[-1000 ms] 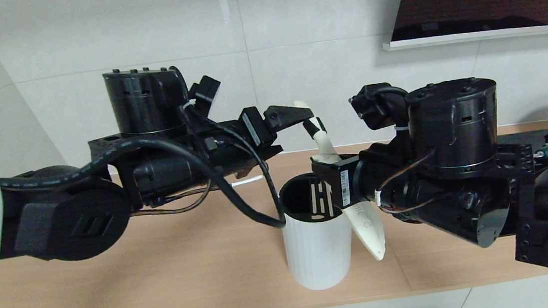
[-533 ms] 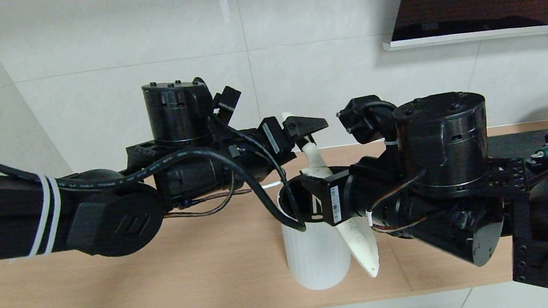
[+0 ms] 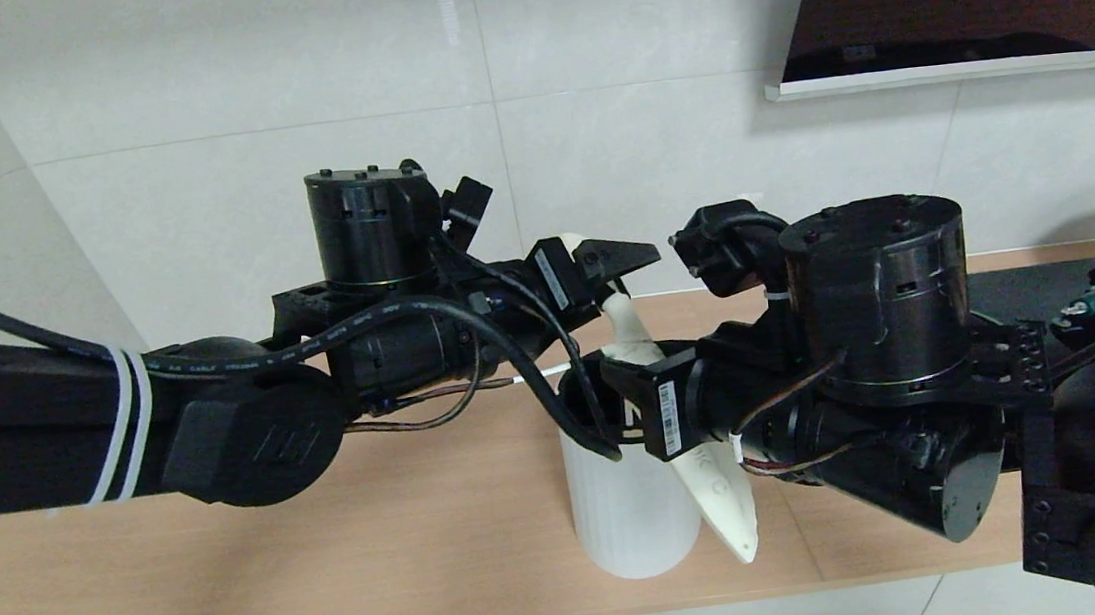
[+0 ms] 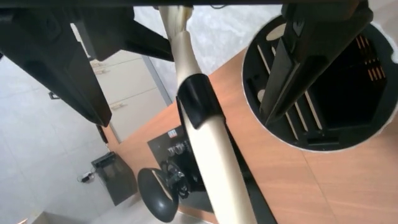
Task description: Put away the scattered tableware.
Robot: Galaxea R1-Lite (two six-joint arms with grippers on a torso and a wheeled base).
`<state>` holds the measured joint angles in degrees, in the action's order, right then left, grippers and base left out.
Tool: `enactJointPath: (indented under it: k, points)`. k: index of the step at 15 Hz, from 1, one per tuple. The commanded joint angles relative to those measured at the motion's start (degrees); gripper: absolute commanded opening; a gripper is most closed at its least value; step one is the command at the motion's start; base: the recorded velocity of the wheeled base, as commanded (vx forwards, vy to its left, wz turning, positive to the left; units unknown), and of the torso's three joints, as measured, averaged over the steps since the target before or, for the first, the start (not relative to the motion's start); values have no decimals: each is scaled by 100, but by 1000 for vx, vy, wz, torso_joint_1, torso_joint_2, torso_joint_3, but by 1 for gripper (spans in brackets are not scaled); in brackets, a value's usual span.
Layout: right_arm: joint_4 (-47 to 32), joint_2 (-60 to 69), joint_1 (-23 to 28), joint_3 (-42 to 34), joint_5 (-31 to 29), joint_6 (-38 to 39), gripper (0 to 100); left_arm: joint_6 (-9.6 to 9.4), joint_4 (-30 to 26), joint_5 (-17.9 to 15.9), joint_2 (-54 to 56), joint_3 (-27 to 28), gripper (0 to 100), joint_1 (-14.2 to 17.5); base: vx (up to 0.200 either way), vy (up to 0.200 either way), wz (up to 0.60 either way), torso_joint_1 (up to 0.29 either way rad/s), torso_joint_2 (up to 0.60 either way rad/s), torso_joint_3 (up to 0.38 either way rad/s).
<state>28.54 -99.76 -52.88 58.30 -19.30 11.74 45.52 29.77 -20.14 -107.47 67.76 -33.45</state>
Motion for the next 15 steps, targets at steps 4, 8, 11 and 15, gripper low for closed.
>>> enactJointPath:
  k: [4,8,11,15]
  points:
    - [3,0,-3,-64,-4,-5,0,10,20,-8,16,1,0,-4,0,0,0,0,0,0]
    - [11,18,6,-55,-13,-5,0,10,20,1,33,1,0,-4,0,0,0,0,0,0]
    - [20,18,15,-46,-65,-5,0,18,46,10,51,1,0,-4,0,0,0,0,0,0]
    - [134,88,15,-55,-197,4,100,115,46,19,244,1,0,5,0,0,0,0,0,0]
